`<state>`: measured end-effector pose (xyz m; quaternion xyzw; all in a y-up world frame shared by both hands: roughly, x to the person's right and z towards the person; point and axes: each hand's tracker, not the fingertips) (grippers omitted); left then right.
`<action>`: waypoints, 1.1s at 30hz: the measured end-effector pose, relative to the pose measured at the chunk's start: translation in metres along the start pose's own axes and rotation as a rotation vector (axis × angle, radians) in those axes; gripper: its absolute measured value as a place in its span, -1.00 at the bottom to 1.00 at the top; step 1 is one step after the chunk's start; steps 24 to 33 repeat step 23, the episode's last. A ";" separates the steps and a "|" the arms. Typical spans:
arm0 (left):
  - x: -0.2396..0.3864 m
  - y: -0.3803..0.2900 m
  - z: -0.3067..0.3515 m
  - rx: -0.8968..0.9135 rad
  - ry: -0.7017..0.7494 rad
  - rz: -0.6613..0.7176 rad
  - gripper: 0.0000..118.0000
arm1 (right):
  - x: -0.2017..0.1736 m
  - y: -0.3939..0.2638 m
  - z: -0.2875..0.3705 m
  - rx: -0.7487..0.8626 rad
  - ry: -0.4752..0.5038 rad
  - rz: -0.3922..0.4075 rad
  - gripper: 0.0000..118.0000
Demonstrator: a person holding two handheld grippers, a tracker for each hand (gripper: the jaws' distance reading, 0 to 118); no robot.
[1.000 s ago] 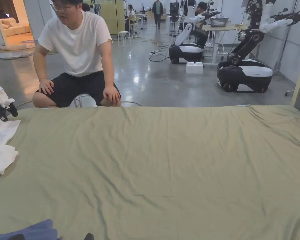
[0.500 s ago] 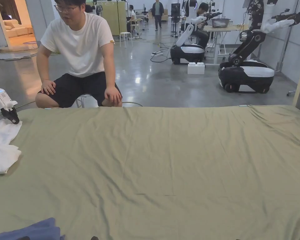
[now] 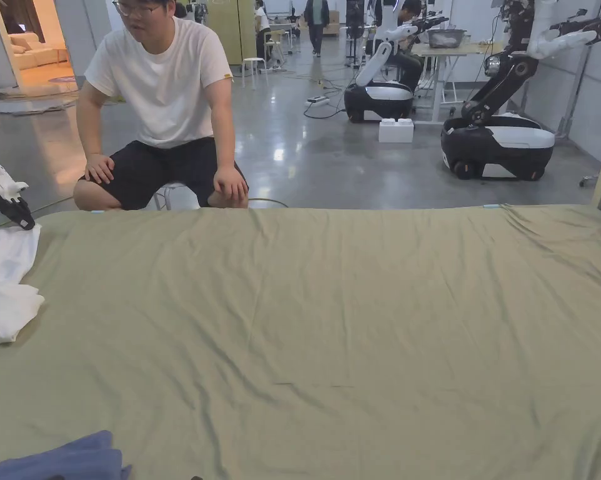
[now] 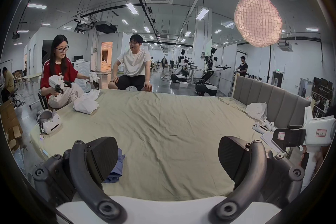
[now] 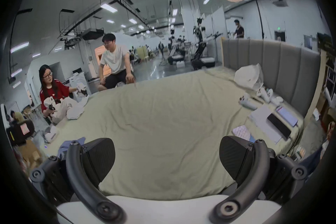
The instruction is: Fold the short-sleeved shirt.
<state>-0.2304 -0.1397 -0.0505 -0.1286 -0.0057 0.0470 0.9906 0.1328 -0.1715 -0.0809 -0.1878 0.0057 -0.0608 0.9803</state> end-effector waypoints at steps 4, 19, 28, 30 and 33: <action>0.002 -0.006 -0.009 -0.006 0.041 -0.005 0.90 | 0.000 -0.012 -0.006 0.027 0.025 0.163 0.94; 0.017 -0.094 -0.278 -0.354 -0.103 0.020 0.95 | 0.029 -0.042 -0.251 -0.256 0.065 0.132 0.97; 0.039 -0.085 -0.410 -0.439 -0.052 -0.005 0.95 | 0.033 -0.007 -0.376 -0.286 -0.004 0.159 0.96; 0.039 -0.085 -0.410 -0.439 -0.052 -0.005 0.95 | 0.033 -0.007 -0.376 -0.286 -0.004 0.159 0.96; 0.039 -0.085 -0.410 -0.439 -0.052 -0.005 0.95 | 0.033 -0.007 -0.376 -0.286 -0.004 0.159 0.96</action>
